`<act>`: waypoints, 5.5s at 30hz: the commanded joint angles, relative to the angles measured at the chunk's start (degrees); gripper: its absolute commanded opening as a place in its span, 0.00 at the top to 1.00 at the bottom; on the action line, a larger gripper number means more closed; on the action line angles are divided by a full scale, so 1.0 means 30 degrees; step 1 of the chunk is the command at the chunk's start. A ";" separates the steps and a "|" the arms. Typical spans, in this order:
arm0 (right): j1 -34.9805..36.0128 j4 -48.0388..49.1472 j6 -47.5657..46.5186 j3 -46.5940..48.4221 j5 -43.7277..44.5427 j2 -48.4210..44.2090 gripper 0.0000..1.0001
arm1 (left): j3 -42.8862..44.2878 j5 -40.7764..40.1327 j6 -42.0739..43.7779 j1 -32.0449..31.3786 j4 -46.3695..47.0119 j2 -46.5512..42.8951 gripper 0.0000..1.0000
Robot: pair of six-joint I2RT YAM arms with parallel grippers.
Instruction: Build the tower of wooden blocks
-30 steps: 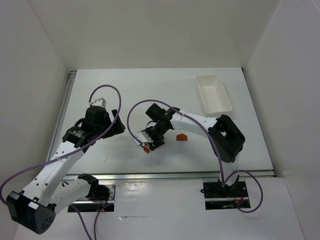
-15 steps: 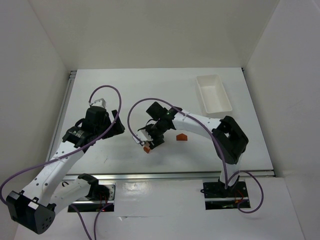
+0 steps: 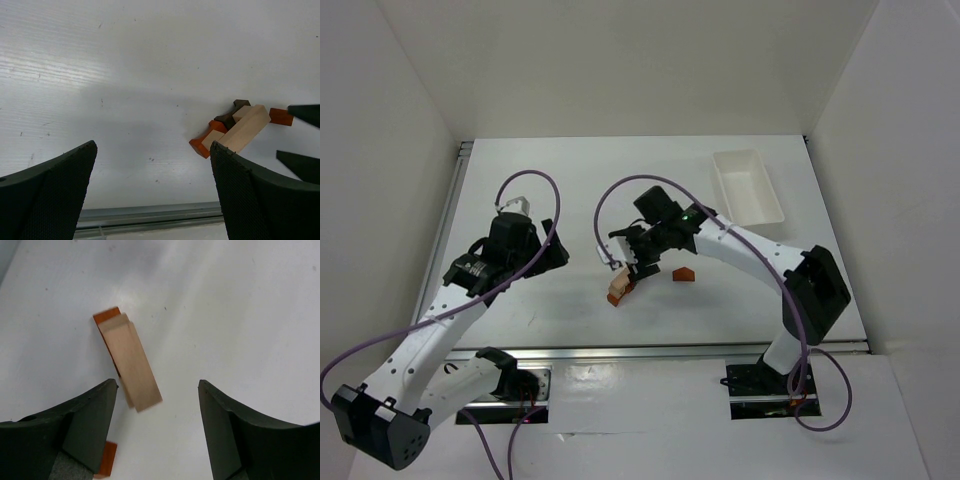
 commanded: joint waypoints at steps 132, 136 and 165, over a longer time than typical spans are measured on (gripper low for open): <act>0.2076 -0.4155 -0.4078 0.2911 0.3727 0.2361 0.73 | 0.1483 -0.0738 0.0254 -0.1505 -0.0172 0.1071 0.01; 0.2076 -0.4154 -0.4078 0.2911 0.3727 0.2537 0.73 | 0.1483 -0.0914 0.0254 -0.1505 -0.0172 0.1071 0.01; 0.2076 -0.3802 -0.3902 0.3087 0.4371 0.2888 0.65 | 0.1483 -0.1266 0.0078 -0.1681 -0.0348 0.1423 0.01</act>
